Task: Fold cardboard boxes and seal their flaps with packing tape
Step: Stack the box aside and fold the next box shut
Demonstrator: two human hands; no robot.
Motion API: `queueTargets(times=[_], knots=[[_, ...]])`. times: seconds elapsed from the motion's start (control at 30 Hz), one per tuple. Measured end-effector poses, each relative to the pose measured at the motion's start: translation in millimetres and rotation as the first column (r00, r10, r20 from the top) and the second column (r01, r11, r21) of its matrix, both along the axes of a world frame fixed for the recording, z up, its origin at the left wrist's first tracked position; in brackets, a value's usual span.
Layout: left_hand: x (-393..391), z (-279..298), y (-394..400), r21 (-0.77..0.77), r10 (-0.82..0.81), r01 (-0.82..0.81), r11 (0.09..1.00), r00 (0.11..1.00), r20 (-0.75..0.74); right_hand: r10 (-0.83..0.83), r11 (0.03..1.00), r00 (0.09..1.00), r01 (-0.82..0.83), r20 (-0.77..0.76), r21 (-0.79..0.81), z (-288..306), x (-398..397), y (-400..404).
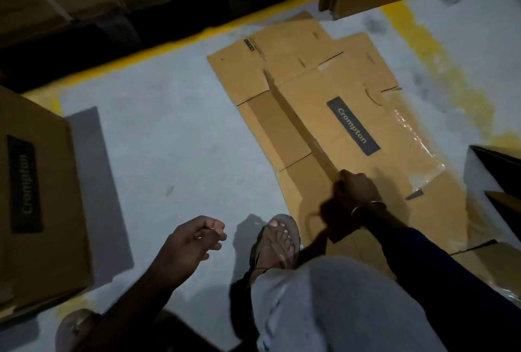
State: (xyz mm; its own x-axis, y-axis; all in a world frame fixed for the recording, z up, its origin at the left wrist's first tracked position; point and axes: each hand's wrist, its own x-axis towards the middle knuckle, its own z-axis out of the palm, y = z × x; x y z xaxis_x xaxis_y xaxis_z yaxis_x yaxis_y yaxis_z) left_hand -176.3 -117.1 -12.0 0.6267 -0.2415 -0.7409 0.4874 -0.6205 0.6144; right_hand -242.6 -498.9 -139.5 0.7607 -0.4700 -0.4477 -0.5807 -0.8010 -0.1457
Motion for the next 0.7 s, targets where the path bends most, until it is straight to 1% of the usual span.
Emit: queueTargets(times=[0.03, 0.1, 0.2, 0.27, 0.33, 0.43, 0.5, 0.57, 0.63, 0.7], knots=[[0, 8, 6, -0.008, 0.001, 0.000, 1.000, 1.000, 0.010, 0.007, 0.999, 1.000, -0.007, -0.002, 0.039, 16, 6, -2], [2, 30, 20, -0.031, -0.006, 0.008, 0.999, 0.999, 0.040, 0.036, 0.992, 0.998, -0.041, 0.042, 0.116, 53, 24, 1], [8, 71, 48, -0.064, 0.012, -0.007, 0.998, 0.996, 0.087, -0.020, 0.983, 0.982, -0.015, 0.186, 0.183, 114, 51, 19], [11, 99, 70, -0.081, 0.023, -0.011, 0.997, 0.989, 0.144, -0.041, 0.974, 0.950, -0.031, 0.310, 0.223, 161, 67, 38], [13, 125, 95, -0.104, 0.078, -0.059, 0.993, 0.979, 0.189, -0.057, 0.964, 0.903, -0.061, 0.426, 0.259, 208, 82, 60], [9, 167, 133, -0.143, 0.145, -0.114, 0.983, 0.963, 0.225, -0.081, 0.949, 0.847, -0.097, 0.526, 0.302, 271, 99, 97], [7, 185, 155, -0.180, 0.186, -0.141, 0.974, 0.947, 0.263, -0.116, 0.928, 0.790, -0.130, 0.602, 0.350, 307, 104, 126], [6, 199, 171, -0.220, 0.248, -0.193, 0.956, 0.932, 0.263, -0.146, 0.909, 0.746, -0.157, 0.649, 0.385, 335, 102, 157], [6, 207, 177, -0.271, 0.291, -0.219, 0.937, 0.921, 0.261, -0.156, 0.893, 0.723, -0.188, 0.673, 0.409, 356, 93, 190], [8, 208, 179, -0.278, 0.335, -0.262, 0.924, 0.905, 0.262, -0.174, 0.868, 0.700, -0.222, 0.692, 0.443, 371, 78, 223]])
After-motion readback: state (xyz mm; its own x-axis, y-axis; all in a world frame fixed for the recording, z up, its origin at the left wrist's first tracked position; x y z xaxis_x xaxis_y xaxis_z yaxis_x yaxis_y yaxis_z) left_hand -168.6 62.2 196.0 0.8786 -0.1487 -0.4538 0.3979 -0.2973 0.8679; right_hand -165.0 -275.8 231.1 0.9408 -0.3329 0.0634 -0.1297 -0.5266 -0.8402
